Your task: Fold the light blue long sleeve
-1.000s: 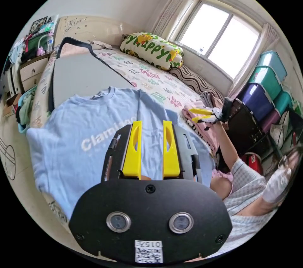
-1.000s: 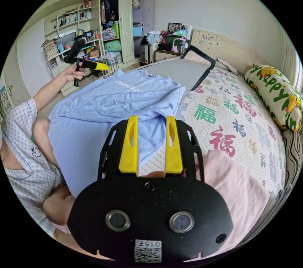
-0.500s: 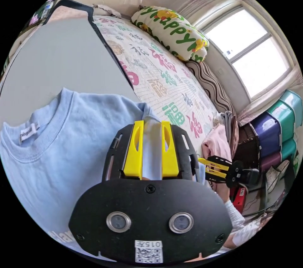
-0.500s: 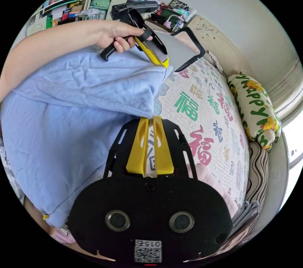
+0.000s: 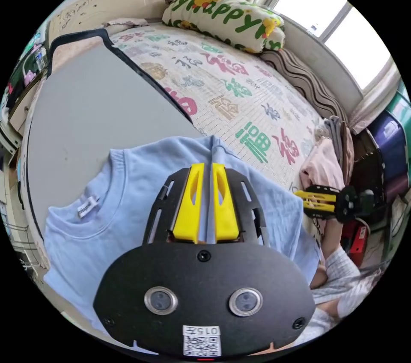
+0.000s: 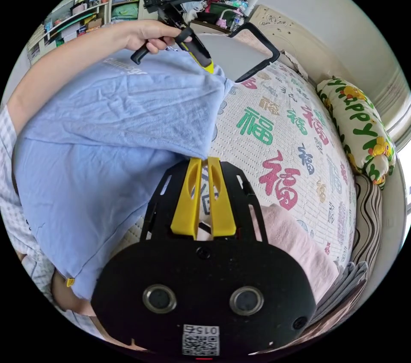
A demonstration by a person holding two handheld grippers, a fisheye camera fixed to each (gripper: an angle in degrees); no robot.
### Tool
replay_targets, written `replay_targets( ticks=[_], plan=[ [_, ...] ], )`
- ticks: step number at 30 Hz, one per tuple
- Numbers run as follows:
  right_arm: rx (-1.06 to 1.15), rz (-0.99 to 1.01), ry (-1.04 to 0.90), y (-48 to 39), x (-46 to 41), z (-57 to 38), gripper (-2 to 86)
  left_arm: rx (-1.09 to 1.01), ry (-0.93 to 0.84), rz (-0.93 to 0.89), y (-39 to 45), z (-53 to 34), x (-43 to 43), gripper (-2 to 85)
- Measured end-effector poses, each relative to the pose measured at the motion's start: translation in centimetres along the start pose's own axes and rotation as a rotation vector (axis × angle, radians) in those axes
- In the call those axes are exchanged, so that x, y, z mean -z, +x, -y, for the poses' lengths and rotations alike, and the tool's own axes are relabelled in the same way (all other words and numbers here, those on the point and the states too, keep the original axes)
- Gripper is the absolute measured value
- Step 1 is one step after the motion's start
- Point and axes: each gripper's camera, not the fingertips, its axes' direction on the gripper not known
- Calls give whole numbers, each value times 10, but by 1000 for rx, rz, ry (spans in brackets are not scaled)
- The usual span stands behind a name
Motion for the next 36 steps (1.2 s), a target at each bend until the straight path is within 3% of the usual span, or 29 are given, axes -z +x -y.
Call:
replay_targets(
  ticks=[4,6,11,15,18,20,23,30,36],
  plan=[
    [-93,174,56,39,18,-13,21,-52,73,-66,10,-70,72,44],
    [-155,231,189,62,40,-27,8,-104,117,-83,33,-137,118,54],
    [-321,158,376,84,85,-51,-1,-170,151,-172,98,-269,175,61],
    [-184,216,327,41,102,-37,11,-245,129,-132,162,-343,182,72],
    [-236,157,282,22,91,-23,63,-283,14,-20,193,-370,165,79],
    [-341,157,285,30,76,-22,81,-297,16,49,205,-385,161,80],
    [-443,203,133,57,46,-22,101,-272,35,151,211,-404,160,77],
    [-698,523,164,116,5,-45,80,-230,53,32,202,-417,153,25],
    [-671,442,137,119,-14,-25,42,-333,92,-3,225,-426,166,1]
  ],
)
